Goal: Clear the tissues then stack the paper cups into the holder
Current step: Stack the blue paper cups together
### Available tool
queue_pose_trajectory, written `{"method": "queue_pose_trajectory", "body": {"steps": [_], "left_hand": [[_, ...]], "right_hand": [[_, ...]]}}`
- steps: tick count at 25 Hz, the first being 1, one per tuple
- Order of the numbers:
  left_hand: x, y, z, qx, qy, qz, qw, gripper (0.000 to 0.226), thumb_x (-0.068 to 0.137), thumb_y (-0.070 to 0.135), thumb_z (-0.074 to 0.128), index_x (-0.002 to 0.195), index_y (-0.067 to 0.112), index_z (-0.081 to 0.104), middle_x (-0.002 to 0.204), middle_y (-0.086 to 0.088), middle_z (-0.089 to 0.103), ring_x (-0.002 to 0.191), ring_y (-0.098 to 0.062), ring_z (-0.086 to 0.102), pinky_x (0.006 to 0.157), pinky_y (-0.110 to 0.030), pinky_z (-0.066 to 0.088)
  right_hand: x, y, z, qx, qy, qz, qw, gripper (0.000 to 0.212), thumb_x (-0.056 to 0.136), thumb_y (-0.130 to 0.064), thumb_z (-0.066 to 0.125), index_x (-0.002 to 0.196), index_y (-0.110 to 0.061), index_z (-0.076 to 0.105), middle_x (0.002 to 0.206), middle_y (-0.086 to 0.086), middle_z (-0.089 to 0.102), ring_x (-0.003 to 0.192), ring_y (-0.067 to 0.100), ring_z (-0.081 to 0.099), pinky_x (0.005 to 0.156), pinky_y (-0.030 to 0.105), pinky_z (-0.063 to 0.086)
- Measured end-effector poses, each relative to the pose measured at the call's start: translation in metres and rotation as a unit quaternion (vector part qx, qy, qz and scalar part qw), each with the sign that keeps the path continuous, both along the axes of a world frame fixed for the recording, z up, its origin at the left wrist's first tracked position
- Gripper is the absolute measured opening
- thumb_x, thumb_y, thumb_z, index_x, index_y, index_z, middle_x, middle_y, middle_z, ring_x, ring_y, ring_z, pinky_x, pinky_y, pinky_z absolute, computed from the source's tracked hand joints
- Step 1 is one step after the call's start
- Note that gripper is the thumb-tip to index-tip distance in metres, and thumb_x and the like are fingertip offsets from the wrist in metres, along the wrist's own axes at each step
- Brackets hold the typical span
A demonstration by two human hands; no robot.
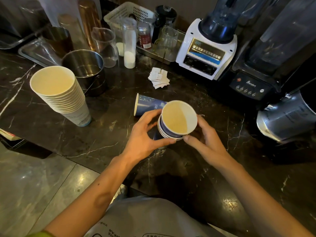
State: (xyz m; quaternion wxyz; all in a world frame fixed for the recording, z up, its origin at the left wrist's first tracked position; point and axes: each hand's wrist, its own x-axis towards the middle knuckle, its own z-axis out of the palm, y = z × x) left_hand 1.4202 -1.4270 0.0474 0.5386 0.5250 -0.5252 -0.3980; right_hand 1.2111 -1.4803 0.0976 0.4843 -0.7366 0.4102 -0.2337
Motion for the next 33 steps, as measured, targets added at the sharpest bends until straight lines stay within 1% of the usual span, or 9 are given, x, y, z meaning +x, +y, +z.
{"method": "queue_pose_trajectory", "body": {"steps": [3,7,12,17,22,25,28,31,33], "left_hand": [[0.000,-0.002,0.000,-0.001,-0.016,-0.001,1.000,0.089,0.061,0.044,0.088,0.139,0.030,0.046,0.139,0.014,0.051,0.132,-0.006,0.049,0.108,-0.030,0.045],[0.001,0.000,0.001,-0.009,-0.018,-0.004,1.000,0.093,0.063,0.037,0.091,0.142,0.020,0.046,0.139,0.011,0.052,0.132,-0.007,0.049,0.106,-0.026,0.045],[0.016,0.013,0.007,-0.022,-0.024,0.023,0.999,0.088,0.065,0.038,0.089,0.140,0.019,0.047,0.139,0.007,0.053,0.132,-0.009,0.049,0.106,-0.023,0.044],[0.043,0.031,0.009,-0.034,-0.050,0.066,0.996,0.088,0.065,0.037,0.088,0.140,0.013,0.047,0.138,0.006,0.055,0.130,-0.009,0.053,0.104,-0.023,0.045],[0.060,0.046,0.008,-0.018,-0.055,0.110,0.992,0.088,0.063,0.044,0.087,0.138,0.020,0.048,0.136,0.014,0.055,0.129,-0.006,0.053,0.104,-0.022,0.045],[0.060,0.049,0.011,-0.009,-0.065,0.111,0.992,0.087,0.062,0.045,0.088,0.137,0.020,0.050,0.135,0.012,0.056,0.129,-0.007,0.053,0.105,-0.021,0.044],[0.056,0.046,0.013,-0.005,-0.073,0.092,0.993,0.089,0.061,0.042,0.090,0.136,0.015,0.050,0.135,0.005,0.057,0.128,-0.008,0.054,0.104,-0.021,0.044],[0.055,0.045,0.015,0.006,-0.068,0.093,0.993,0.089,0.061,0.037,0.092,0.137,0.016,0.050,0.135,0.005,0.057,0.128,-0.006,0.053,0.104,-0.018,0.043],[0.053,0.042,0.013,0.011,-0.061,0.092,0.994,0.089,0.061,0.034,0.093,0.137,0.017,0.050,0.135,0.005,0.057,0.129,-0.006,0.053,0.106,-0.020,0.043]], "right_hand": [[0.000,0.001,0.004,0.063,-0.028,-0.007,0.998,0.082,0.081,-0.066,0.062,0.151,-0.045,0.023,0.135,-0.048,0.038,0.130,-0.021,0.032,0.094,0.001,0.036],[0.008,-0.001,0.003,0.002,0.043,-0.024,0.999,0.048,0.094,-0.050,0.054,0.140,-0.041,0.046,0.144,-0.023,0.043,0.132,-0.014,0.034,0.109,0.021,0.038],[0.023,-0.006,0.005,0.024,0.026,0.019,0.999,0.062,0.093,-0.027,0.065,0.144,-0.041,0.032,0.127,-0.045,0.046,0.121,-0.023,0.041,0.086,-0.001,0.038],[0.055,-0.012,0.008,0.039,0.006,0.080,0.996,0.056,0.089,-0.018,0.069,0.141,-0.022,0.047,0.133,-0.018,0.050,0.120,-0.016,0.048,0.084,0.010,0.048],[0.084,-0.049,0.014,0.015,0.014,0.135,0.991,0.043,0.088,-0.021,0.071,0.130,-0.022,0.059,0.123,-0.012,0.063,0.114,-0.002,0.059,0.088,0.018,0.052],[0.104,-0.095,-0.002,-0.094,0.150,0.086,0.981,0.067,0.087,-0.030,0.073,0.145,-0.015,0.042,0.142,0.004,0.052,0.131,0.012,0.048,0.109,0.036,0.041],[0.120,-0.119,-0.033,-0.082,0.365,0.168,0.912,0.110,0.076,-0.044,0.080,0.156,-0.018,0.011,0.161,0.008,0.021,0.147,0.026,0.023,0.117,0.048,0.027],[0.123,-0.121,-0.062,-0.128,0.455,0.165,0.866,0.103,0.079,-0.043,0.077,0.156,-0.020,0.012,0.156,0.009,0.030,0.141,0.030,0.033,0.109,0.047,0.034],[0.115,-0.120,-0.061,-0.128,0.416,0.110,0.894,0.093,0.080,-0.041,0.077,0.153,-0.020,0.023,0.151,0.008,0.037,0.137,0.029,0.039,0.107,0.046,0.038]]}}
